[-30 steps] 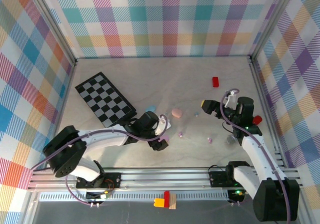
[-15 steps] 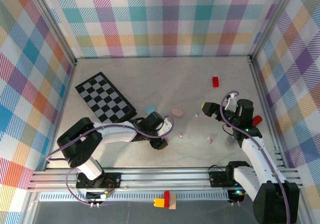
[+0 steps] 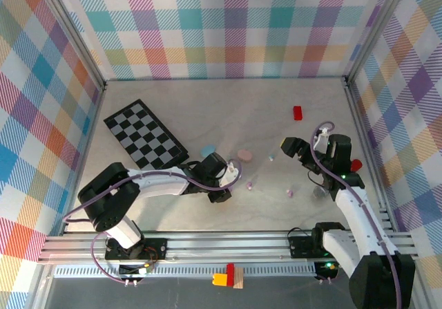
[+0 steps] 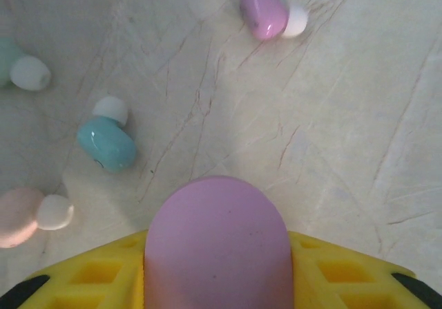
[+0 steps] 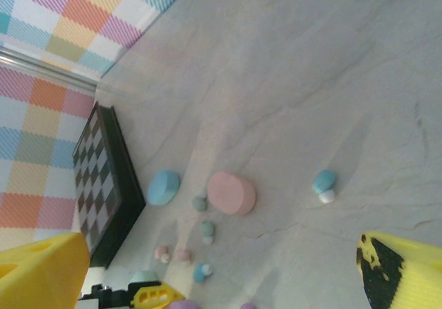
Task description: Insert wireless bluetooth earbuds into charging case
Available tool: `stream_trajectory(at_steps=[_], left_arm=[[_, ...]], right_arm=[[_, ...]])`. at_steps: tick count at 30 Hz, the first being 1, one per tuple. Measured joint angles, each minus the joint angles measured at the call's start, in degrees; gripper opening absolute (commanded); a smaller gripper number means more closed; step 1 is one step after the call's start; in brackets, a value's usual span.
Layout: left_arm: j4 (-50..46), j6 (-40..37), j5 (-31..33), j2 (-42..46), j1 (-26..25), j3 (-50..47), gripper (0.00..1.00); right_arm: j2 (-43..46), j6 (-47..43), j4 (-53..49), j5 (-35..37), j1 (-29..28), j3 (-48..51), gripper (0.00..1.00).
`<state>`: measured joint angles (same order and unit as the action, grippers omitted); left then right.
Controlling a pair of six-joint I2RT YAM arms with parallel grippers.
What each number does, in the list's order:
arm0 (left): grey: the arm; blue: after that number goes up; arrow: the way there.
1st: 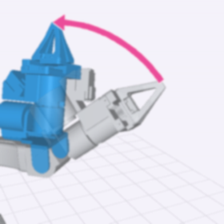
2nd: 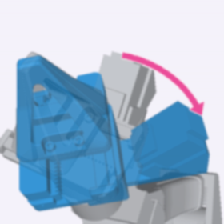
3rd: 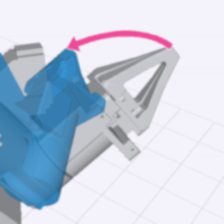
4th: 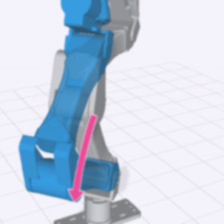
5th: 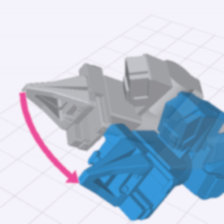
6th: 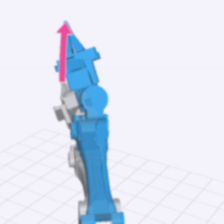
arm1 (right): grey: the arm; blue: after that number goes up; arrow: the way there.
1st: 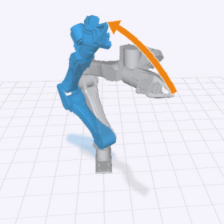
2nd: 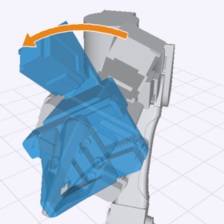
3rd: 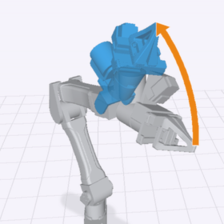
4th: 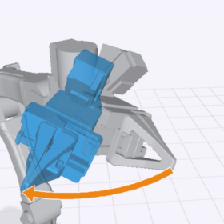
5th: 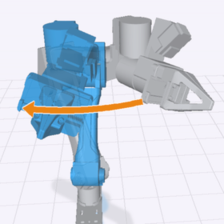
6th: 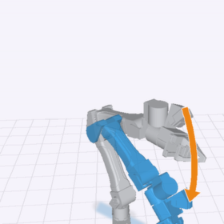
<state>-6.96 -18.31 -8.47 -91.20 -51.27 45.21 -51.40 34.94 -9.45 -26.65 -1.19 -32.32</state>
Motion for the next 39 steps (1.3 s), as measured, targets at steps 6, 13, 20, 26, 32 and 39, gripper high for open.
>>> stream_trajectory(at_steps=[6, 13, 20, 26, 32, 39], left_arm=[[4.7, -0.8, -0.5, 5.8, 0.0, -0.8, 0.41], [11.0, -2.0, -3.4, 9.4, 0.0, -0.8, 0.41], [13.4, -3.1, -7.1, 10.1, 0.0, -0.7, 0.41], [13.2, -5.6, -8.8, 10.7, 0.0, -0.2, 0.41], [13.2, -6.4, -9.7, 10.9, 0.0, 0.0, 0.41], [13.3, -6.6, -9.7, 10.9, 0.0, 0.0, 0.41]], right_arm=[[-4.3, 1.5, -4.2, -9.2, 0.0, -2.3, 0.95], [-5.4, 4.9, -1.4, -20.2, -4.6, 0.3, 0.87], [-8.7, 10.1, 5.9, -22.9, -15.3, 1.9, 0.64], [-13.6, 13.7, 12.2, -23.0, -19.9, 2.0, 0.52], [-17.2, 13.9, 14.2, -23.4, -23.3, 1.6, 0.47], [-18.9, 13.9, 14.9, -24.0, -23.9, 0.7, 0.27]])
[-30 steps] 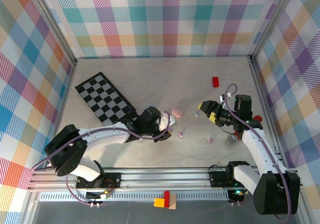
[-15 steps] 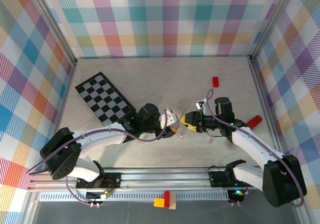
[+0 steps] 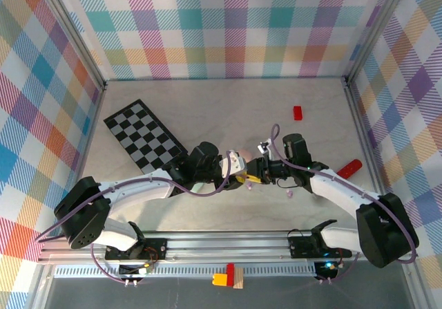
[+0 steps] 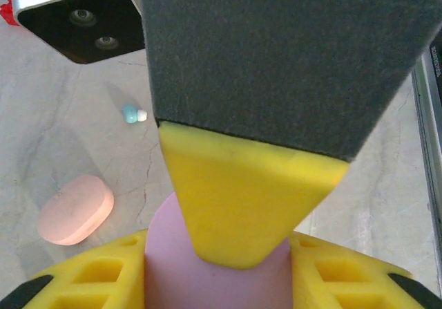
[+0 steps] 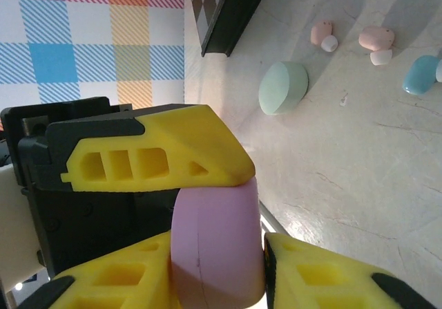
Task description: Insert wireless bluetooth earbuds into charging case
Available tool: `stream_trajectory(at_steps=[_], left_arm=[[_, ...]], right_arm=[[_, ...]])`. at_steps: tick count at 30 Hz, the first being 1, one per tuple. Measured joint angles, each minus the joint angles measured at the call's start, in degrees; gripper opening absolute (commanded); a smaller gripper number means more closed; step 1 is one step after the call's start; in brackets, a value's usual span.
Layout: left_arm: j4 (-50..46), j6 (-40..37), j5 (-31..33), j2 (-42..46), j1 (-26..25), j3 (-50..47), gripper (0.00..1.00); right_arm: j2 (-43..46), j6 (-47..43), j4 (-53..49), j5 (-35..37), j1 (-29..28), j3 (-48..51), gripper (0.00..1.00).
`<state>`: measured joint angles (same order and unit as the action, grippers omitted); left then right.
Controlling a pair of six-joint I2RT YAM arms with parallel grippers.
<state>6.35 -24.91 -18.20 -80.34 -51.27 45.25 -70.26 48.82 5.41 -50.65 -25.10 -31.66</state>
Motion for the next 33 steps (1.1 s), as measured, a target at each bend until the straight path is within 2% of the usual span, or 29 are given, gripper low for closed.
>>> stream_trajectory(at_steps=[3, 5, 8, 11, 16, 21, 26, 30, 33], left_arm=[[-0.1, 0.1, 0.1, 0.1, 0.0, 0.0, 0.42], [0.0, 0.3, 0.3, 0.2, 0.0, 0.0, 0.59], [2.2, 1.8, 0.2, 1.0, 0.0, 0.0, 0.75], [6.7, 3.9, -0.4, 2.7, 0.8, -0.3, 0.85], [16.6, 7.7, -3.1, 4.7, 3.6, -2.5, 0.94], [25.7, 12.0, -5.8, 4.8, 6.6, -5.0, 0.99], [36.7, 18.2, -9.2, 4.1, 9.3, -5.7, 0.99], [47.1, 22.6, -11.4, 0.1, 11.9, -5.7, 0.97], [55.5, 24.5, -12.8, -4.5, 12.7, -5.7, 0.91]], right_arm=[[0.0, -0.4, 0.0, 0.0, 0.0, -0.2, 0.23], [0.3, -0.6, -0.2, 0.1, 0.0, -0.3, 0.22], [1.5, 0.1, -0.3, 0.6, 0.2, -0.8, 0.19], [3.3, 2.4, 1.4, 0.4, 2.3, -1.0, 0.17], [5.7, 7.9, 6.1, -0.9, 6.8, -1.6, 0.14], [6.4, 14.3, 8.7, -2.7, 9.1, -5.1, 0.14], [6.3, 21.4, 13.9, -4.7, 9.4, -8.1, 0.12], [5.4, 26.2, 18.4, -5.9, 9.4, -9.6, 0.09], [3.6, 30.8, 23.1, -6.3, 9.5, -9.9, 0.08]])
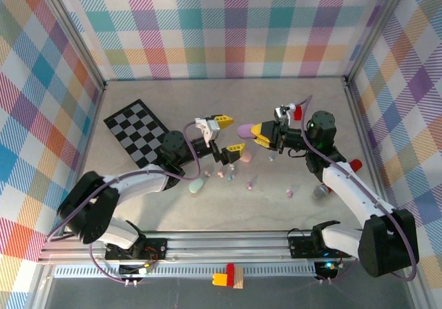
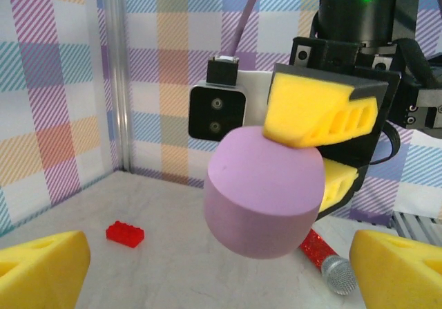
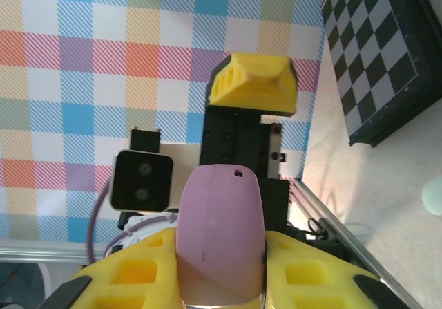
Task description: Insert wireless bluetooth earbuds into charging case
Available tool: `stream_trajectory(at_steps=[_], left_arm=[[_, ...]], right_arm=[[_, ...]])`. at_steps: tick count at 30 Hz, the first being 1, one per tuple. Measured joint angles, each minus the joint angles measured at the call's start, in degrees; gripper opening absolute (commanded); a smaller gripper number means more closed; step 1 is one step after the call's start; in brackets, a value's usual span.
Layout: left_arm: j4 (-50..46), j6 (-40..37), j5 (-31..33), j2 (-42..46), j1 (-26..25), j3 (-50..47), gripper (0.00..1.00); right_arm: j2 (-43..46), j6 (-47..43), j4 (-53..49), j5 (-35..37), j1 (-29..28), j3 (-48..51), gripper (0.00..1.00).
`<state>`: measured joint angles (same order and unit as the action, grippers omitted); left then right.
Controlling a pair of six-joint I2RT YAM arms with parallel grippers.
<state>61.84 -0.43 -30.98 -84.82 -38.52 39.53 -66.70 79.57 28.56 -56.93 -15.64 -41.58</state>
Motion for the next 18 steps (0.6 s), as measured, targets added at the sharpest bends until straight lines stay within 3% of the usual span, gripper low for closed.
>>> stream_trajectory(at_steps=[5, 10, 18], left_arm=[[7.8, 1.1, -3.8, -5.4, 0.0, 0.2, 0.86], [10.2, 1.3, -5.9, -6.7, 0.0, 1.6, 0.83], [12.0, 2.8, -6.8, -8.0, 0.0, 4.9, 0.70]], right_arm=[[-3.1, 6.8, 7.2, -0.2, 0.0, 0.0, 0.06], [-3.2, 9.6, 9.6, -0.2, 0.0, 0.0, 0.05], [-3.2, 10.6, 9.7, -0.2, 0.0, 0.0, 0.02]])
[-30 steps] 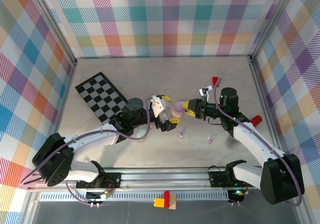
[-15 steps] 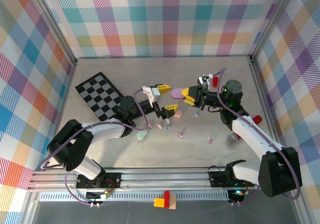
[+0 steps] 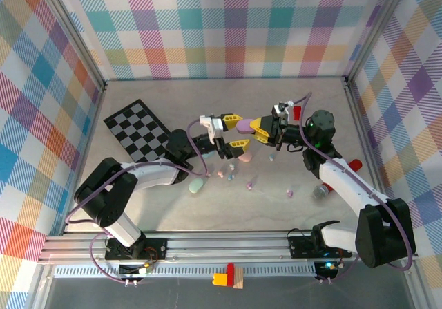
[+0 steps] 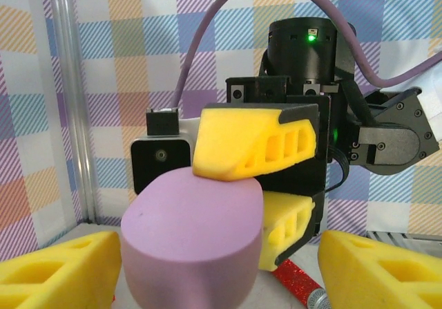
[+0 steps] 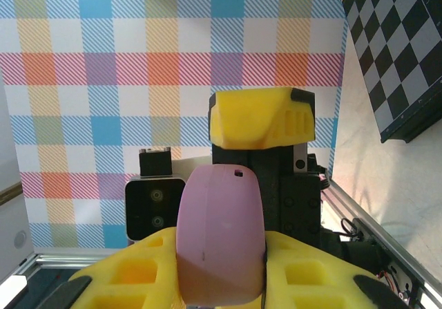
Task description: Insert wireless bluetooth earbuds into charging case
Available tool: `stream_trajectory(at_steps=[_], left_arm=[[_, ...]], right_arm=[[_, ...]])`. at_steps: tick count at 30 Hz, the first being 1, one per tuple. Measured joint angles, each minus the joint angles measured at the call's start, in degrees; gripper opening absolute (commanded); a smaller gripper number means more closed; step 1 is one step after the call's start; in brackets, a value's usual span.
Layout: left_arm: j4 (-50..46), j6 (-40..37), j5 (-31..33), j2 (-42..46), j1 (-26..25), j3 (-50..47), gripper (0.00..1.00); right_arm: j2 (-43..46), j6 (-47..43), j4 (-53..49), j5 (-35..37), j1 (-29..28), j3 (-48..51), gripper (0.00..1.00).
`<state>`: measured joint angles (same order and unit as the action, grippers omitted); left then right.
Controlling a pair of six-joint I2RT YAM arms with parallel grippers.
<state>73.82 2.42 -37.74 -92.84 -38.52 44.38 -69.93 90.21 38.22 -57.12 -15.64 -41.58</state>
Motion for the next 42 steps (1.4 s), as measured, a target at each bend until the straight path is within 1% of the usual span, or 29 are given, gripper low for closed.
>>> stream_trajectory(at_steps=[7, 12, 21, 28, 35, 38, 42], left_arm=[[0.1, 0.4, -1.5, -0.6, 0.0, 0.9, 0.65], [0.3, 0.6, -1.7, -1.0, 0.0, 0.9, 0.56], [0.3, 1.3, -1.8, -2.0, 0.1, 1.7, 0.54], [0.3, 1.9, -1.9, -2.3, 0.1, 2.0, 0.48], [0.3, 2.6, -2.5, -2.3, 0.1, 2.1, 0.47], [0.2, 2.6, -2.8, -2.4, 0.1, 2.1, 0.51], [0.3, 2.7, -3.1, -2.4, 0.1, 2.2, 0.52]], right_arm=[[0.0, 0.7, 0.0, 0.0, 0.0, 0.0, 0.02], [0.0, 0.7, -0.2, 0.0, 0.0, 0.0, 0.02], [0.6, 0.4, -1.0, 0.2, 0.0, 0.0, 0.01], [1.1, -0.6, -2.7, 0.2, 0.0, 0.0, 0.02], [1.9, -2.6, -5.5, 0.2, 0.0, 0.0, 0.02], [2.0, -2.6, -5.7, 0.2, 0.0, 0.0, 0.02], [2.0, -2.5, -5.2, 0.3, 0.0, 0.0, 0.02]])
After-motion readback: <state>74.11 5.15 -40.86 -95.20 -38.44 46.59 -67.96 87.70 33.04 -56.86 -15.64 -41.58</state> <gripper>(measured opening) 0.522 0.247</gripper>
